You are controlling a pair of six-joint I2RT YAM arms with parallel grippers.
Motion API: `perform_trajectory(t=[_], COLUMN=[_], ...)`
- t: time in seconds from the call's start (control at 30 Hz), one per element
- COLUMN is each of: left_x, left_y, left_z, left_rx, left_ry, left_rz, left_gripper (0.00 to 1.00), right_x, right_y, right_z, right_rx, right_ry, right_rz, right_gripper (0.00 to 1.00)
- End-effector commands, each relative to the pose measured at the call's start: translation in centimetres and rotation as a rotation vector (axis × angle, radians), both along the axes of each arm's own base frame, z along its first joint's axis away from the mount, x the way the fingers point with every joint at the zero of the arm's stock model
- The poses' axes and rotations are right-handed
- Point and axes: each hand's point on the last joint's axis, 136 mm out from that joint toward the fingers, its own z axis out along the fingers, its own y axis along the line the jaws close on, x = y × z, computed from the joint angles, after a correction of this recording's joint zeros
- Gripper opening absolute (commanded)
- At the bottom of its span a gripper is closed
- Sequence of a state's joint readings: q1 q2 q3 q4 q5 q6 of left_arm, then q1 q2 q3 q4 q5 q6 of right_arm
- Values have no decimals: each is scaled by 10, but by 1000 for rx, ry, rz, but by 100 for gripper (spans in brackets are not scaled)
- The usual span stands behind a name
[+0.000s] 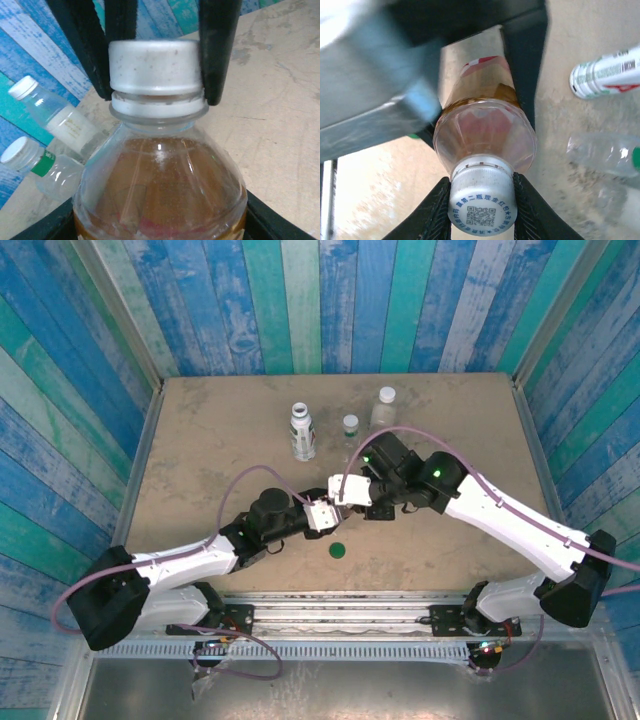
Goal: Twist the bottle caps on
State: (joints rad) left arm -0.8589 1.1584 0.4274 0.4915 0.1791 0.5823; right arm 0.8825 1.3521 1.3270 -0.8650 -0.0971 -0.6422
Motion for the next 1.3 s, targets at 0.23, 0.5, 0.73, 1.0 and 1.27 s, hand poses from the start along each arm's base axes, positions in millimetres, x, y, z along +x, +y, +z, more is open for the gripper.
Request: perform_trajectory(t=[0.23,0.5,0.73,1.0,1.27], left_x=[20,19,4,2,0], left_y=[2,4,2,4,5], left_z=[32,27,26,27,25], left_rx=[-82,-78,-73,-81,-77], left_ry=[-107,-79,-56,-54,-54], left_rz=[95,96,26,21,18], left_gripper=[47,47,46,46,46], right_x=[2,2,-7,-5,2], right_y=[36,-4,-12,-5,2], right_z=[20,18,29,25,17], right_rx=[477,232,101,18,7], right_ry=[713,326,-39,-126,-116], right_rz=[-770,-324,106,217,197], right_gripper=[21,65,73,50,43])
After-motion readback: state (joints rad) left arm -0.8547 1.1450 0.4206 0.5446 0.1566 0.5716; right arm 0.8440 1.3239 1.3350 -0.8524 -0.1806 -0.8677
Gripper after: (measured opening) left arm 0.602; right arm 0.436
